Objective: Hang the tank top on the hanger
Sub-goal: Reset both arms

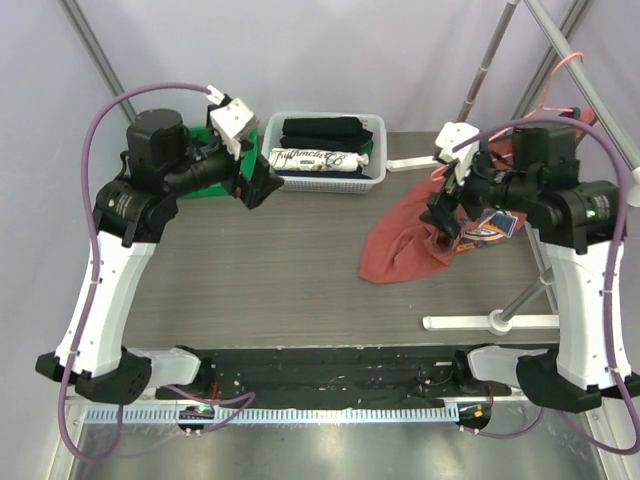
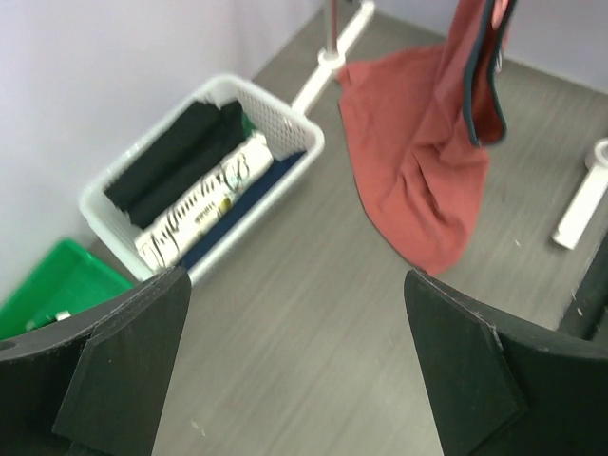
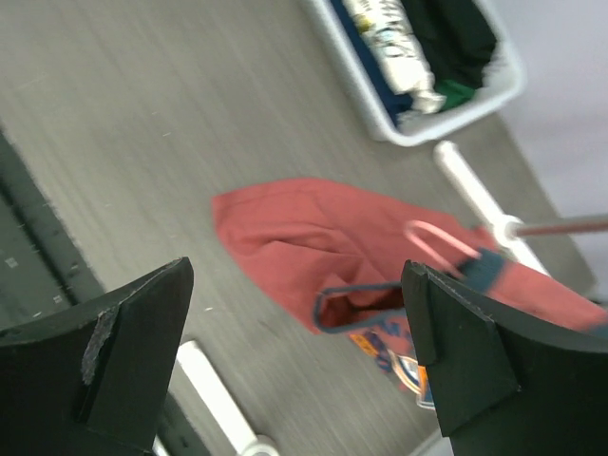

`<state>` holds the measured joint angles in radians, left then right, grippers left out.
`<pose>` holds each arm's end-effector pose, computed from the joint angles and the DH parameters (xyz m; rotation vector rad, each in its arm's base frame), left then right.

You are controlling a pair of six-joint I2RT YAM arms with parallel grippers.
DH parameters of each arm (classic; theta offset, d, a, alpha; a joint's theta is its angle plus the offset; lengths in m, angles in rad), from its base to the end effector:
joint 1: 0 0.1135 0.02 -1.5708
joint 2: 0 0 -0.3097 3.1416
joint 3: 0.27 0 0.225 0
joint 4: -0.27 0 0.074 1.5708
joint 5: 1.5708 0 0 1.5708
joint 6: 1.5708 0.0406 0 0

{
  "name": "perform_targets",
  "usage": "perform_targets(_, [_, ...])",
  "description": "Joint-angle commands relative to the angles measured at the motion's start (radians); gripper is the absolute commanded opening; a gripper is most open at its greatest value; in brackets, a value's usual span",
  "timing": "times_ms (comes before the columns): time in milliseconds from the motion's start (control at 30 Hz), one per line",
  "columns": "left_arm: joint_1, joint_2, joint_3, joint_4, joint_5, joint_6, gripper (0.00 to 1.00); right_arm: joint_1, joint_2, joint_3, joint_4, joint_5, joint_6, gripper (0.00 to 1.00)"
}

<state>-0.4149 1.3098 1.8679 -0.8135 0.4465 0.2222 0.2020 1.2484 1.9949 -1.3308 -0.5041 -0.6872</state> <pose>0.1753 -0.0964 0.5505 0.8667 1.6165 -0.5425 0.1251 0.0456 0.5381 -1.1461 1.7411 0.2495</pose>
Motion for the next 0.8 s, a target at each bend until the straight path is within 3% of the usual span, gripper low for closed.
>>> perform_targets(0, [0.053,-0.076,-0.073,-0.085,0.064,0.025,1.00,0.100,0.017,-0.082,0.035,-0.028,0.046,1.00])
perform_targets(133, [0.093,-0.112,-0.148,-0.116,0.095,0.040,1.00,0.255,0.006,-0.206,0.067,0.009,0.089,1.00])
perform_targets(400, [0.192,-0.156,-0.283,-0.222,0.343,0.152,1.00,0.577,0.039,-0.390,0.047,0.225,0.196,1.00])
perform_targets(500, [0.235,-0.176,-0.319,-0.266,0.412,0.198,1.00,0.597,0.039,-0.415,0.021,0.208,0.184,1.00])
perform_targets(767, [0.260,-0.234,-0.404,-0.388,0.437,0.279,1.00,0.599,-0.038,-0.465,0.025,0.173,0.186,1.00])
